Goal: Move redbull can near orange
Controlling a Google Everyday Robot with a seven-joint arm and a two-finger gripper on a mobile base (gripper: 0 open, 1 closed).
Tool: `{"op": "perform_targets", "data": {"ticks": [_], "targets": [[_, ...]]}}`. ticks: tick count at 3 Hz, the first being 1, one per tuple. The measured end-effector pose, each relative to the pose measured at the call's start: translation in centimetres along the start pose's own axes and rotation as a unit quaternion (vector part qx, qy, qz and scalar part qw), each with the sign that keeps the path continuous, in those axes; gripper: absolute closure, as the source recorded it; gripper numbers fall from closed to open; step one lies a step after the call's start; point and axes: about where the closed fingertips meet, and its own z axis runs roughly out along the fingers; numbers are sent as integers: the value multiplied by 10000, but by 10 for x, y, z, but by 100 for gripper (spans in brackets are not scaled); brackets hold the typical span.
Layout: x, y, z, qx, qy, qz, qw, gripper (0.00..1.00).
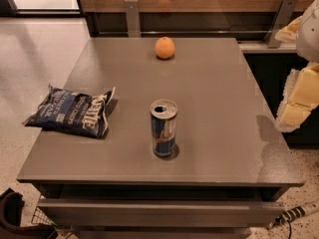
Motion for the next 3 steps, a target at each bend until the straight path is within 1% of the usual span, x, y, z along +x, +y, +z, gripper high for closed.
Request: {"op": "perform_targets", "data": {"ticks": [1, 2, 3], "targets": [[0, 0, 0, 0, 0, 0, 10000, 0], [-2, 4, 2, -55, -266, 26, 9996, 0], [9, 12, 35, -221, -1091, 91, 9937, 0]]}}
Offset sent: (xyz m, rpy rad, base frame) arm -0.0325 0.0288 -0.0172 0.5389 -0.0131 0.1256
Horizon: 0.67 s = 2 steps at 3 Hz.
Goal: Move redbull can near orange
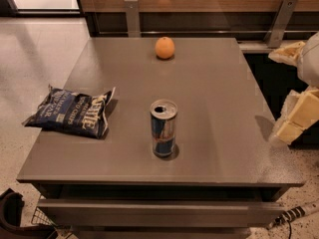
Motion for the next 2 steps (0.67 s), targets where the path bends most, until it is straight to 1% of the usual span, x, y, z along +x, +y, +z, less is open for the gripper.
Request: {"op": "perform_targets", "data": {"ticks": [1, 2], "targets": [[6, 13, 36, -363, -1004, -99, 9942, 0], [-16, 33, 59, -842, -2176, -103, 9723, 0]]}}
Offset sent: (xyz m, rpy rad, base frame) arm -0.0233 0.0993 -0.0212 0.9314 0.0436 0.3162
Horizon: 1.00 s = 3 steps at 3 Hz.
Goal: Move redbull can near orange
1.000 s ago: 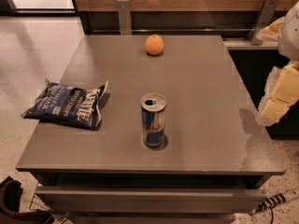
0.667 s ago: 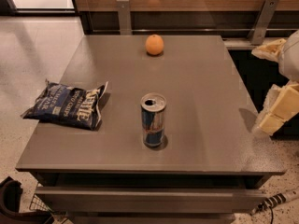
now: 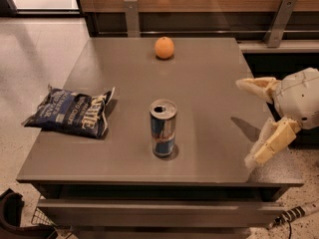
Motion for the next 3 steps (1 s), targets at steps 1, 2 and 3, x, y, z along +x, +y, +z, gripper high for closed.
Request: {"op": "perform_targets", "data": {"ticks": [1, 2, 3], "targets": [[-30, 10, 13, -269, -1152, 48, 9930, 0], [-58, 14, 20, -388, -1948, 105, 9800, 0], [-71, 10, 41, -283, -2185, 234, 9751, 0]]}}
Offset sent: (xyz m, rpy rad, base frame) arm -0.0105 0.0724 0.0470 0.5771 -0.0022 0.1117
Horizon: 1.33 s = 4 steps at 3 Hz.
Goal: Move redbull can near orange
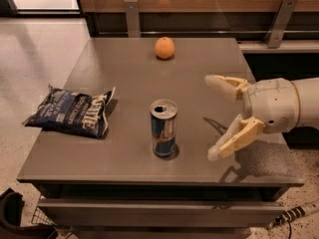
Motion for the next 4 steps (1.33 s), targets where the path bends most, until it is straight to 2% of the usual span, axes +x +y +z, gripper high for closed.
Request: {"op": "perform_targets", "data": {"ticks": [2, 3, 4], "targets": [[2, -3, 25, 130, -283, -121, 9994, 0], [4, 4, 37, 132, -461, -189, 9987, 0], [6, 13, 47, 102, -491, -254, 9984, 0]]}}
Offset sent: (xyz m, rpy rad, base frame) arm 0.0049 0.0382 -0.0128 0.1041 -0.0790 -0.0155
